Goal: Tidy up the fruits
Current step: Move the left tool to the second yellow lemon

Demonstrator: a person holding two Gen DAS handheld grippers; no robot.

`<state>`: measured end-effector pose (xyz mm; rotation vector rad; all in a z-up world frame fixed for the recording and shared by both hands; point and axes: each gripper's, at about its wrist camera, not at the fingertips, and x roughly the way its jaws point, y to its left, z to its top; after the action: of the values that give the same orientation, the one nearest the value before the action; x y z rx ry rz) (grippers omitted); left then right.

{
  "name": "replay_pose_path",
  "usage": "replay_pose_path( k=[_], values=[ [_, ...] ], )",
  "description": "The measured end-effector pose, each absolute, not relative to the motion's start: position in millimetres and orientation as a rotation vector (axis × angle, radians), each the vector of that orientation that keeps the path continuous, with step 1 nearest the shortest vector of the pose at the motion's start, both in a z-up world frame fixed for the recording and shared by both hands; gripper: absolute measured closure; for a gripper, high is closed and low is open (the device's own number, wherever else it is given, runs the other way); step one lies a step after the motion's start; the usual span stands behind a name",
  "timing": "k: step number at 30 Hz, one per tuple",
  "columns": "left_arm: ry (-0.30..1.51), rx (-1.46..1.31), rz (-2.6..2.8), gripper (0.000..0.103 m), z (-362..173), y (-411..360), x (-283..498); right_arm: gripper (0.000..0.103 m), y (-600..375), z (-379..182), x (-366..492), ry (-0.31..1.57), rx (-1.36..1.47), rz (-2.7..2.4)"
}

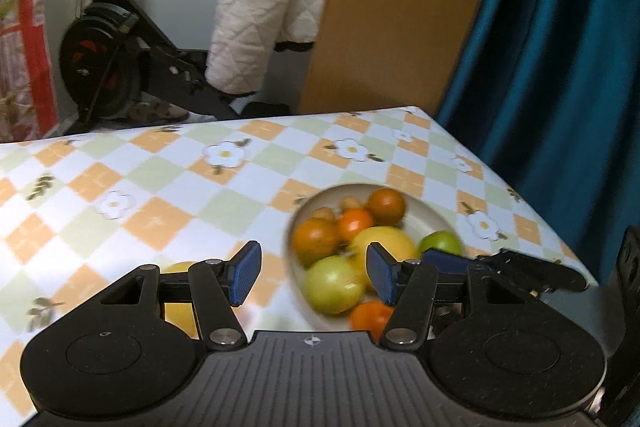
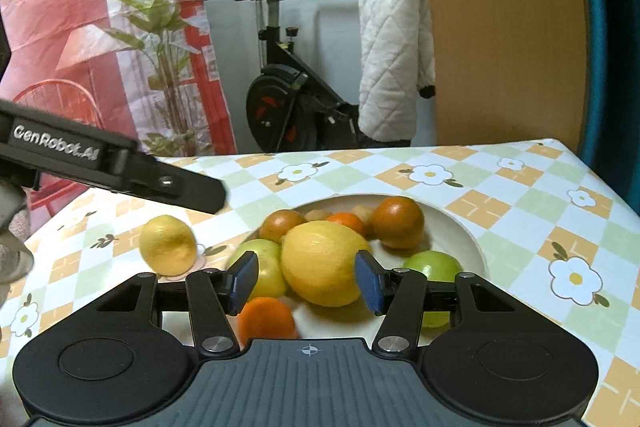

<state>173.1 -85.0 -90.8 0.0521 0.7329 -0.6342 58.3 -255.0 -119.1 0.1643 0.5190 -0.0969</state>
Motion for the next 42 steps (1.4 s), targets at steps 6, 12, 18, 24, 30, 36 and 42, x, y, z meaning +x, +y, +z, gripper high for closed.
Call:
replay_pose_path(
  k=[6, 12, 18, 24, 30, 36, 42],
  values=[
    [0.735, 0.026, -0.584, 0.043, -93.2, -43.0, 179.0, 0.053, -229.3, -113.6, 66.4, 0.538, 0.115, -0.047],
    [0.739, -0.012, -0.550, 0.044, -98.6, -13.6, 187.2, 0.053, -200.8, -111.3, 79.0, 0.563, 0.054, 0.012],
    [0.749, -0.053, -0.540, 0.044, -107.8, 4.1, 194.1, 0.053, -177.1, -111.3, 93.1, 0.587, -0.004, 0.070],
    [0.756, -0.092, -0.542, 0.044, -115.5, 15.5, 202.9, 0.053, -163.1, -115.3, 113.2, 0.614, -0.055, 0.110],
    [0.752, -0.139, -0.550, 0.044, -120.7, 17.2, 211.3, 0.053, -145.2, -121.7, 134.8, 0.649, -0.162, 0.143],
    [0.767, -0.151, -0.564, 0.043, -125.7, 16.7, 217.0, 0.053, -134.6, -126.7, 147.9, 0.669, -0.204, 0.162],
    [0.785, -0.162, -0.580, 0.043, -131.2, 14.9, 222.3, 0.053, -134.5, -130.6, 153.8, 0.683, -0.215, 0.162]
  ],
)
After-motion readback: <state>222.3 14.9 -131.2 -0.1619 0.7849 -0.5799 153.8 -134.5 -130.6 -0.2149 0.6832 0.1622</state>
